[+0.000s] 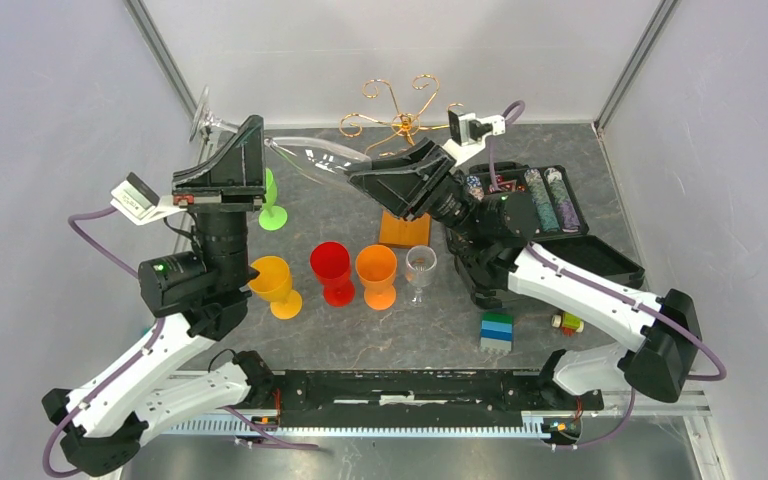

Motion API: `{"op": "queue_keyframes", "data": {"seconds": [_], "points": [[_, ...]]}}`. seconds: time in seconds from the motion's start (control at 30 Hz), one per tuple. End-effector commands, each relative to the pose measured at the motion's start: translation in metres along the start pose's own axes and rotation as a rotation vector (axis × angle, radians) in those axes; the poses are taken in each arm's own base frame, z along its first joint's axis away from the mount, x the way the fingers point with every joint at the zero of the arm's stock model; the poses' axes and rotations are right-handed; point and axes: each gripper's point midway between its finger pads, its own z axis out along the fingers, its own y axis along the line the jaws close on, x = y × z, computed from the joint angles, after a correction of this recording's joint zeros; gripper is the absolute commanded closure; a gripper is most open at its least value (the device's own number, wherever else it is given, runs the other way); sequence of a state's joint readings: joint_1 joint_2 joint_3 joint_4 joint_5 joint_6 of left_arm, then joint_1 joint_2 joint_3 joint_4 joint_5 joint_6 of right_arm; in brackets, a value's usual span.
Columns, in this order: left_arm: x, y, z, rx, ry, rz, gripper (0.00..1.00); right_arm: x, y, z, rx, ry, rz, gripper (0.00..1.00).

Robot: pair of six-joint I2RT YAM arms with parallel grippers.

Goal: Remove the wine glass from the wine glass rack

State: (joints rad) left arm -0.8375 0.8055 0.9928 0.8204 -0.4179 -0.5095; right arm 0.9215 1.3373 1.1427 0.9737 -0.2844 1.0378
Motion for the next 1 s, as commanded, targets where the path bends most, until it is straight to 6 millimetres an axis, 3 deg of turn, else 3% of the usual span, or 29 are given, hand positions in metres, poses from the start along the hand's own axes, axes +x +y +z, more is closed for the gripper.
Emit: {"op": "queue_keyframes", "data": {"seconds": [0.0,0.23,0.3,0.63,0.8,0.97], "points": [[-0.013,-0.003,-0.003,0.003,-0.039,-0.042,0.98,-0.007,0.009,0.014,-0.028,-0.013,-0.03,0.61],[-0.021,-0.002,-0.014,0.007,-0.042,-0.03,0.97,-0.001,-0.008,0.02,0.022,-0.001,-0.036,0.92],[-0.024,0.0,-0.019,0.004,-0.04,-0.023,0.89,-0.001,-0.013,0.022,0.042,0.0,-0.059,0.99],[-0.033,0.019,-0.046,-0.055,0.002,0.096,0.53,-0.002,-0.037,0.038,0.148,0.009,-0.235,1.0],[-0.035,0.033,-0.059,-0.107,0.038,0.176,0.19,0.003,-0.053,0.045,0.184,0.014,-0.279,1.0],[-0.031,0.062,-0.085,-0.2,0.109,0.274,0.08,0.014,-0.08,0.051,0.26,0.072,-0.359,1.0]]}}
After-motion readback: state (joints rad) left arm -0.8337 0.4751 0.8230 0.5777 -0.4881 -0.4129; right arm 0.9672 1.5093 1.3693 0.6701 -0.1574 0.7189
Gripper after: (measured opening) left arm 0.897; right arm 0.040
